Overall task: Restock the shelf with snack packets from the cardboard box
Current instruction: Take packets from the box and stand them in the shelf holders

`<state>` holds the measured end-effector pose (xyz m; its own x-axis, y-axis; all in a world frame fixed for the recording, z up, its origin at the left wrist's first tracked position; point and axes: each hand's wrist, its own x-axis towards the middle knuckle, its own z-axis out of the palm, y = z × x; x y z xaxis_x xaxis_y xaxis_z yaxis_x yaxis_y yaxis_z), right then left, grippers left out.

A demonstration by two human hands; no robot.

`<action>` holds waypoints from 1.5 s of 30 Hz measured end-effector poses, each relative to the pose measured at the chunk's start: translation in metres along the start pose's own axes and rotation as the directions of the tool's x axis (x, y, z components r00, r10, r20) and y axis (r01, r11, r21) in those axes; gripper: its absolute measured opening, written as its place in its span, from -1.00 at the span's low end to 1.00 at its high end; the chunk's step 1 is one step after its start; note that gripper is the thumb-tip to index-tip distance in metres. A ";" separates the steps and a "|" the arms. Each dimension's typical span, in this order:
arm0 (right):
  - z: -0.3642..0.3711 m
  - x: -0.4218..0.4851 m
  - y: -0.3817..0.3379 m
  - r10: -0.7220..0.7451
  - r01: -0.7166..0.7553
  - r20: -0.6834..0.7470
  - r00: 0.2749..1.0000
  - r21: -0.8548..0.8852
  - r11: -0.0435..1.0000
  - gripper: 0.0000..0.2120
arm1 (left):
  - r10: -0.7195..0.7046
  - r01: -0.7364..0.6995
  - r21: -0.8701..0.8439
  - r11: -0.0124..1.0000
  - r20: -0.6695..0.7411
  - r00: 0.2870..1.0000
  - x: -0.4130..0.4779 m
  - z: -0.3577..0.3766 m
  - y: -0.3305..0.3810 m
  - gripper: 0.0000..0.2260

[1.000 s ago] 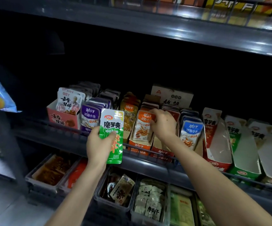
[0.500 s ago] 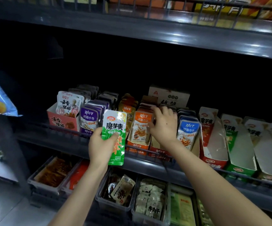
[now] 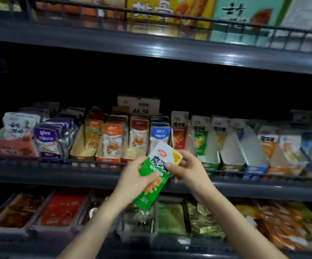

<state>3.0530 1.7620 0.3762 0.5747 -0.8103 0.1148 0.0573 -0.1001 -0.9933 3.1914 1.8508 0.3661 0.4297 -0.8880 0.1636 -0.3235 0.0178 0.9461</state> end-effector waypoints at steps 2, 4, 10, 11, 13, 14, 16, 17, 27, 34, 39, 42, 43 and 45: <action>-0.026 -0.012 -0.001 -0.003 0.003 -0.040 0.999 -0.004 1.000 -0.78 | 0.023 -0.025 0.025 0.999 0.079 0.997 -0.001 0.029 0.008 -0.74; -0.054 -0.021 -0.006 0.005 -0.006 -0.094 0.996 -0.009 1.000 -0.82 | 0.065 -0.071 0.060 0.996 0.094 0.993 0.001 0.055 0.014 -0.77; -0.134 -0.023 -0.039 -0.202 0.153 -0.394 0.897 -0.154 0.976 -0.89 | 0.115 -0.040 0.481 0.876 -0.128 0.985 0.019 0.079 0.015 -0.62; -0.144 -0.016 -0.042 -0.248 0.183 -0.431 0.868 -0.187 0.965 -0.91 | 0.111 -0.003 0.559 0.829 -0.159 0.981 0.023 0.079 0.012 -0.55; -0.156 0.004 -0.044 -0.317 0.203 -0.480 0.818 -0.275 0.940 -0.92 | 0.120 0.054 0.660 0.749 -0.216 0.969 0.030 0.081 0.008 -0.52; -0.159 0.015 -0.043 -0.351 0.202 -0.490 0.798 -0.331 0.922 -0.92 | 0.145 0.066 0.692 0.719 -0.243 0.959 0.034 0.082 0.006 -0.52; -0.159 0.038 -0.036 -0.417 0.183 -0.481 0.771 -0.460 0.869 -0.88 | 0.199 0.067 0.722 0.689 -0.278 0.940 0.042 0.086 0.003 -0.55; -0.157 0.048 -0.032 -0.445 0.161 -0.469 0.763 -0.530 0.833 -0.81 | 0.221 0.063 0.728 0.683 -0.288 0.932 0.046 0.088 0.002 -0.56; -0.142 0.089 0.000 -0.329 -0.041 -0.248 0.911 -0.849 0.526 -0.71 | 0.148 0.107 0.658 0.745 -0.320 0.936 0.068 0.102 -0.011 -0.49; -0.155 0.125 0.005 -0.394 -0.067 -0.226 0.891 -0.923 0.379 -0.65 | 0.004 0.164 0.474 0.865 -0.333 0.943 0.074 0.098 -0.013 -0.49; -0.142 0.147 0.005 -0.467 -0.115 -0.248 0.849 -0.949 0.294 -0.69 | -0.052 0.192 0.394 0.899 -0.338 0.940 0.077 0.099 -0.012 -0.51; -0.138 0.156 0.011 -0.483 -0.175 -0.276 0.831 -0.954 0.244 -0.56 | -0.035 0.178 0.418 0.891 -0.329 0.944 0.077 0.098 -0.014 -0.55; -0.139 0.159 0.015 -0.507 -0.176 -0.278 0.816 -0.954 0.242 -0.51 | -0.034 0.176 0.419 0.891 -0.325 0.945 0.076 0.098 -0.014 -0.56; -0.140 0.160 0.018 -0.544 -0.202 -0.306 0.781 -0.949 0.244 -0.47 | -0.030 0.170 0.422 0.890 -0.318 0.948 0.076 0.098 -0.014 -0.56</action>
<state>3.0318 1.5503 0.3778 0.1678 -0.7554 0.6334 -0.8762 -0.4087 -0.2552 3.1458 1.7380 0.3375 0.6849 -0.6960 0.2154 -0.5710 -0.3292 0.7521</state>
